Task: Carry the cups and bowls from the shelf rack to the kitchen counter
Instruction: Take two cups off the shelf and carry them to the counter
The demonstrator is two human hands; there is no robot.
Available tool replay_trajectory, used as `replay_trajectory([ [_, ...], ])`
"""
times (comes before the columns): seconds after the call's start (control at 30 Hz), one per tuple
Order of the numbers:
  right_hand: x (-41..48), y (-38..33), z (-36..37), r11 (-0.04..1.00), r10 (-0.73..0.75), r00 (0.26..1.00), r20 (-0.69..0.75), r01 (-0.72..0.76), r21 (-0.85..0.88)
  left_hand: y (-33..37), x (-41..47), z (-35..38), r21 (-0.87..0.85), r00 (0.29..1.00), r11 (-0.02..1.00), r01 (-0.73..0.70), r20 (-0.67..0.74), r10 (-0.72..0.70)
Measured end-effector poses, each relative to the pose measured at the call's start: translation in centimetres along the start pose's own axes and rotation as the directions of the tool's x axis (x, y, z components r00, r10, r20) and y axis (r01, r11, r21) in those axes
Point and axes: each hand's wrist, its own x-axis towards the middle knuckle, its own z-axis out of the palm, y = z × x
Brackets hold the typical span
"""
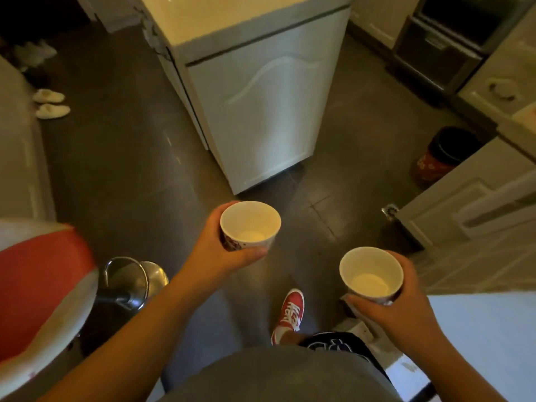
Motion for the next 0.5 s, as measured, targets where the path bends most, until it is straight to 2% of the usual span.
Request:
replay_trajectory([
  [0.07, 2.4, -0.4, -0.5, 0.999, 0.018, 0.993, -0.113, -0.013, 0.053, 0.7, 2.9, 0.2, 0.018, 1.000, 1.000, 0.014, 0.001, -0.014],
  [0.13, 5.2, -1.4, -0.5, 1.000, 0.005, 0.996, -0.086, -0.005, 0.006, 1.3, 5.1, 0.0, 0.026, 1.000, 0.999, 0.031, -0.003, -0.031],
  [0.23, 9.3, -2.0, -0.3, 0.999, -0.015, 0.997, -0.073, 0.017, 0.030, 2.1, 8.1, -0.6, 0.047, 0.999, 0.998, 0.036, 0.001, -0.036],
  [0.5, 22.2, -5.7, 2.2, 1.000, -0.008, 0.980, -0.196, 0.010, 0.010, 3.5, 20.0, -2.6, 0.125, 0.996, 0.990, 0.061, 0.053, -0.069],
])
